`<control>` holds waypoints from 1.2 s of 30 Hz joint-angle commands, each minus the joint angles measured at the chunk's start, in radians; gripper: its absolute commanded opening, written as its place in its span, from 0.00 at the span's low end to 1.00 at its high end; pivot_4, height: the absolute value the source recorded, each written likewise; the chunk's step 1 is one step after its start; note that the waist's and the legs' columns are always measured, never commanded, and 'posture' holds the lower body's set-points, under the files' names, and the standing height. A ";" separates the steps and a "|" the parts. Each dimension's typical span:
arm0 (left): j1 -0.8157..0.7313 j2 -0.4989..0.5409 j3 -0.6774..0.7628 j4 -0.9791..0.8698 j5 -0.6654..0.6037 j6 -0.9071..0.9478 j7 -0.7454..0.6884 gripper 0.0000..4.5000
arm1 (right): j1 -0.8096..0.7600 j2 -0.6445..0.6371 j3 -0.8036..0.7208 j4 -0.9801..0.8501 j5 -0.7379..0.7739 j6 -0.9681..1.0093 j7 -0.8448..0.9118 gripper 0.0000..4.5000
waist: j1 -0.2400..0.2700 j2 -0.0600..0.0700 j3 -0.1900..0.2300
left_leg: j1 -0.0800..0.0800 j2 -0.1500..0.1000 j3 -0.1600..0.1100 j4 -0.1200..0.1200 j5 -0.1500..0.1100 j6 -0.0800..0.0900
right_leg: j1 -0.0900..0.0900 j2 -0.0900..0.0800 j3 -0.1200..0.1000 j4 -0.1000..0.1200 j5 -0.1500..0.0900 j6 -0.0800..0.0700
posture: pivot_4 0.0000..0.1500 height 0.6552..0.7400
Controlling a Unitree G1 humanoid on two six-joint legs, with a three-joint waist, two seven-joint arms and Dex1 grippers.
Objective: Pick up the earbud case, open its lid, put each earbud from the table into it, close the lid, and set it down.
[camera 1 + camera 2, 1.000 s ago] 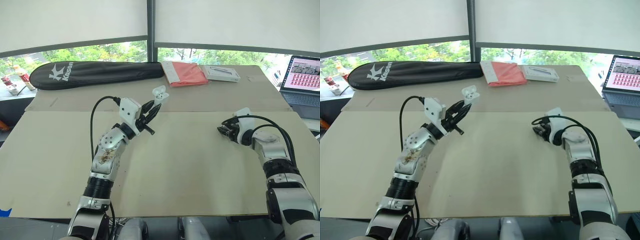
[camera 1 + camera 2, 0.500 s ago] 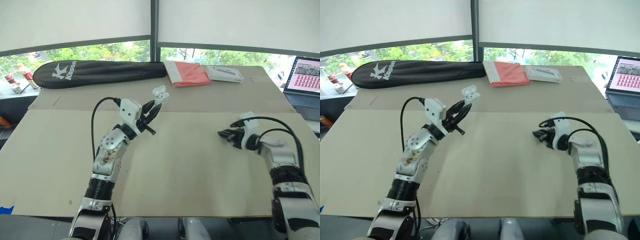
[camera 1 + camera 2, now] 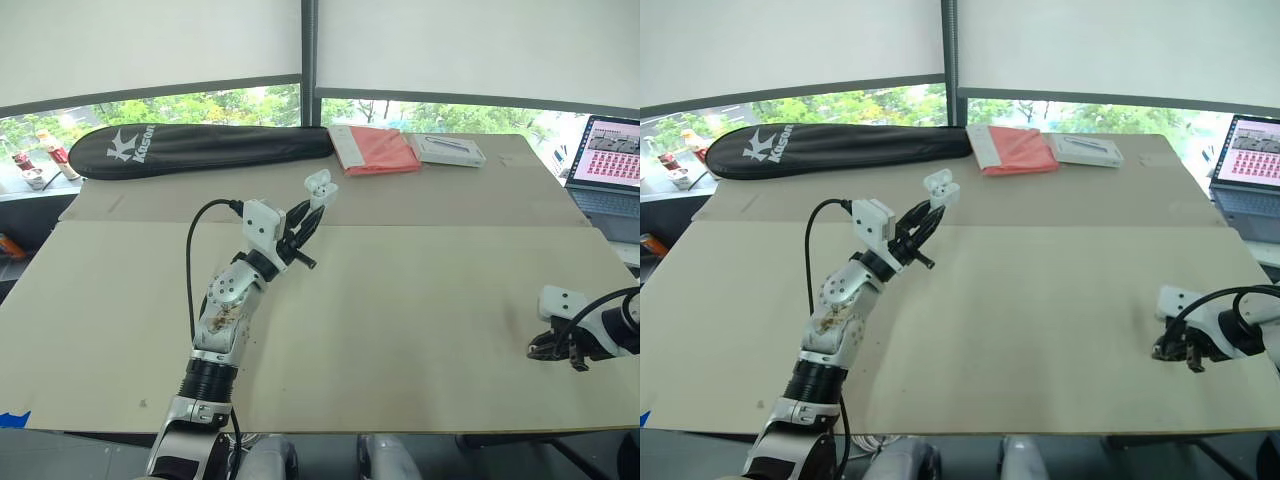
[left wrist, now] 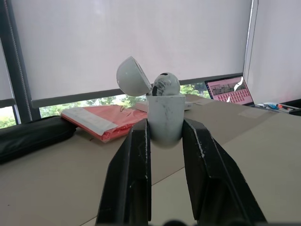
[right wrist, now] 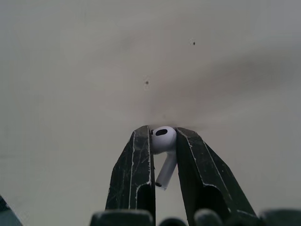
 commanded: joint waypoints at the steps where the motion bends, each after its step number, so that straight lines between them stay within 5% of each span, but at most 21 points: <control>1: 0.003 -0.001 -0.002 -0.046 0.005 -0.015 0.009 0.10 | 0.003 -0.036 0.021 0.073 -0.062 -0.110 0.023 0.07 | 0.005 0.000 0.000 | 0.000 0.000 0.000 0.000 0.000 0.000 | 0.001 0.000 0.000 0.000 0.000 0.000 | 1.00 1.00; 3: 0.013 -0.001 -0.004 -0.056 0.005 -0.010 0.012 0.10 | -0.005 -0.030 0.024 0.107 -0.080 -0.142 0.019 0.07 | 0.008 0.000 0.000 | 0.000 0.000 -0.001 0.001 -0.001 0.001 | 0.002 -0.001 -0.001 -0.001 0.000 0.000 | 1.00 1.00; 7: 0.030 0.001 -0.010 -0.079 0.005 0.002 0.018 0.10 | -0.018 -0.023 0.030 0.140 -0.103 -0.179 0.019 0.43 | 0.011 0.000 0.000 | 0.000 0.000 -0.001 0.002 -0.001 0.002 | 0.003 -0.003 -0.001 -0.001 0.000 0.000 | 1.00 1.00; 36: 0.039 0.000 -0.017 -0.098 0.000 0.023 0.039 0.10 | -0.111 0.053 0.057 0.139 -0.166 -0.059 0.050 0.43 | 0.001 -0.005 -0.001 | 0.005 0.000 -0.001 0.002 -0.002 0.002 | 0.007 -0.003 -0.001 -0.001 0.000 0.000 | 1.00 1.00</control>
